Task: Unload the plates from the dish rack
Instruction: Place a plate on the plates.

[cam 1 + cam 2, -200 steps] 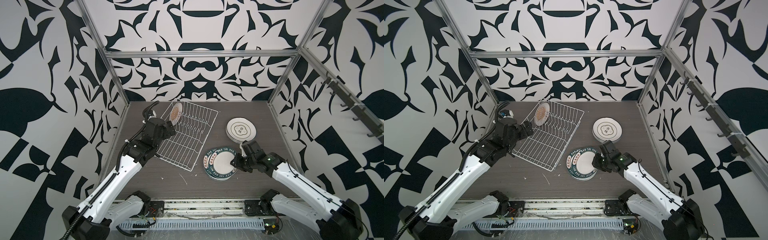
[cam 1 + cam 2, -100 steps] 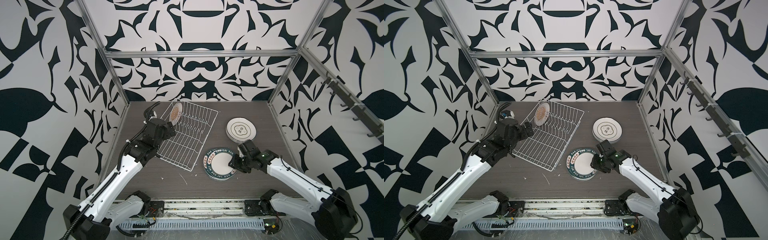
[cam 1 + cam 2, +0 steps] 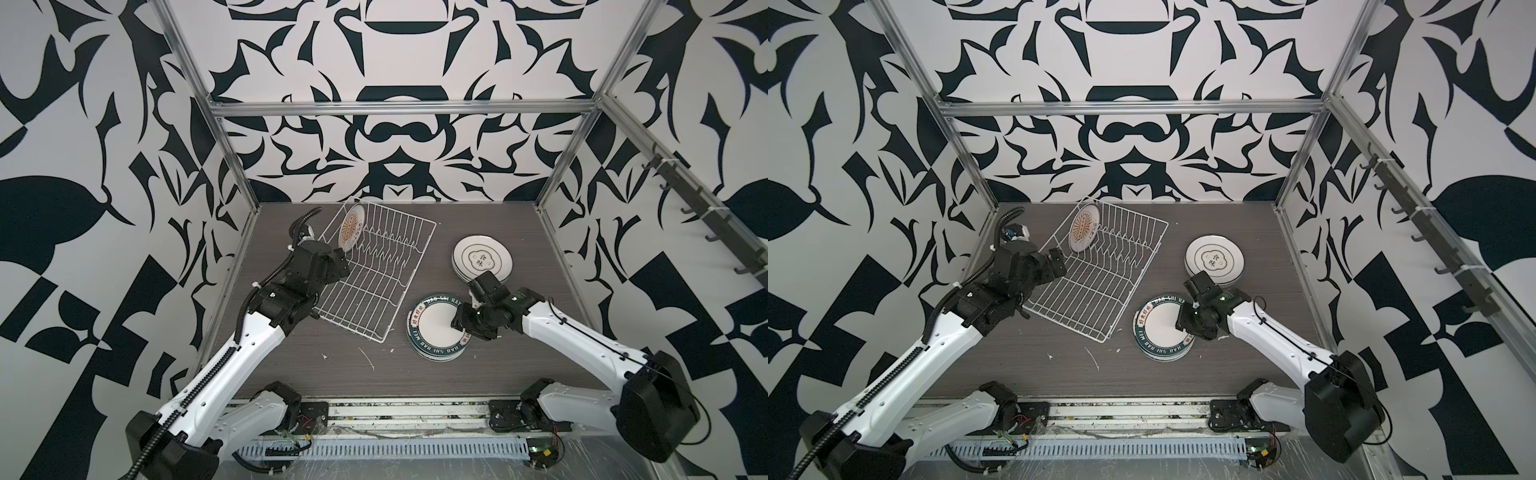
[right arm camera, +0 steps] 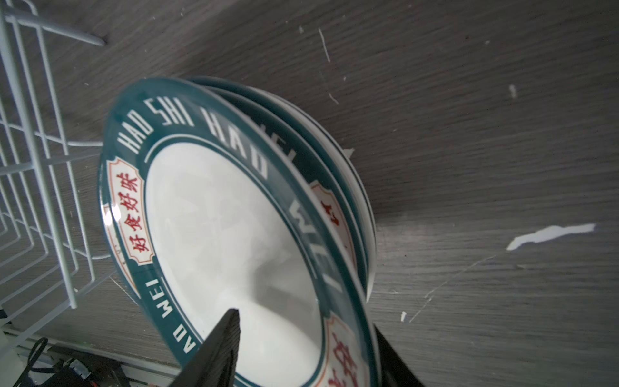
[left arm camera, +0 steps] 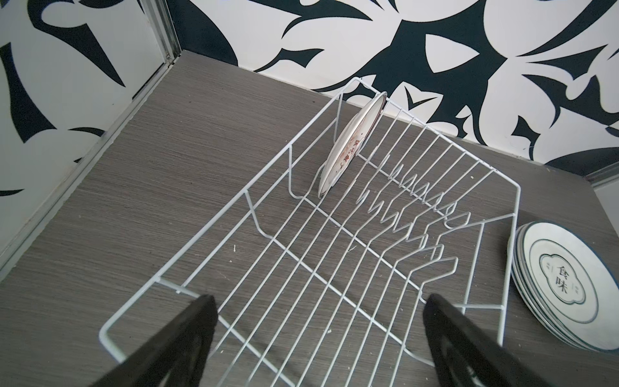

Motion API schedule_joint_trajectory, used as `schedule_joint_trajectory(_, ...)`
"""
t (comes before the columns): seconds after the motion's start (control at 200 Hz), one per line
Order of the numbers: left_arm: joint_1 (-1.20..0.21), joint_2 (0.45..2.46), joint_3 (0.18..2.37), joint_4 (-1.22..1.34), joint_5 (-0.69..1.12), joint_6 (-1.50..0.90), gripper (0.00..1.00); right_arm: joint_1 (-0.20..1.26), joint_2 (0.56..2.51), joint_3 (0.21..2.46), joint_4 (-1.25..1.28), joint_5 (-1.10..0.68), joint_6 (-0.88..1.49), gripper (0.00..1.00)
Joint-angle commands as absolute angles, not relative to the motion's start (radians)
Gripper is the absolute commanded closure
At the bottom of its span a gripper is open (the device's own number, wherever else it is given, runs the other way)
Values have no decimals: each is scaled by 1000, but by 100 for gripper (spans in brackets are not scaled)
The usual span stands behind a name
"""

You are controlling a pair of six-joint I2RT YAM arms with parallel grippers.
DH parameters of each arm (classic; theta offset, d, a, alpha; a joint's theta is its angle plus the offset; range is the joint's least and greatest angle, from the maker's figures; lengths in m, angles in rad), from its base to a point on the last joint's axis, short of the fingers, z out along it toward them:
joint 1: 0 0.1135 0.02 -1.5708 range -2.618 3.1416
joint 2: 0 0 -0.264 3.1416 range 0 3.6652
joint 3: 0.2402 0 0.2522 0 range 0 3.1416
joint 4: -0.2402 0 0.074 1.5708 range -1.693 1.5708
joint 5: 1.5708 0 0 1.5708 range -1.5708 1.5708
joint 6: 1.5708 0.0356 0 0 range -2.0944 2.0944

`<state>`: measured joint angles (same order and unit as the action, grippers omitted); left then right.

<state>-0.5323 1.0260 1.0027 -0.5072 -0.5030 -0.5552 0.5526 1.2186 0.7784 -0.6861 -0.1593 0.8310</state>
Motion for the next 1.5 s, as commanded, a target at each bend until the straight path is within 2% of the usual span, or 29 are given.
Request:
schedule_joint_trajectory(0.0,-529,1014,985,-529,-525,-547,1,571,1235,843,-742,-102,809,44)
schedule_joint_trajectory(0.325,-529,1009,972,-512,-510,-541,1,595,1268,887,-839,-14,796,41)
schedule_joint_trajectory(0.415,-529,1011,973,-512,-504,-541,1,600,1276,894,-842,-12,791,37)
schedule_joint_trajectory(0.905,-529,1017,983,-517,-534,-530,1,622,1354,894,-820,-3,789,37)
schedule_joint_trajectory(1.495,-522,1236,1099,-527,-624,-456,1,667,1433,974,-884,63,777,36)
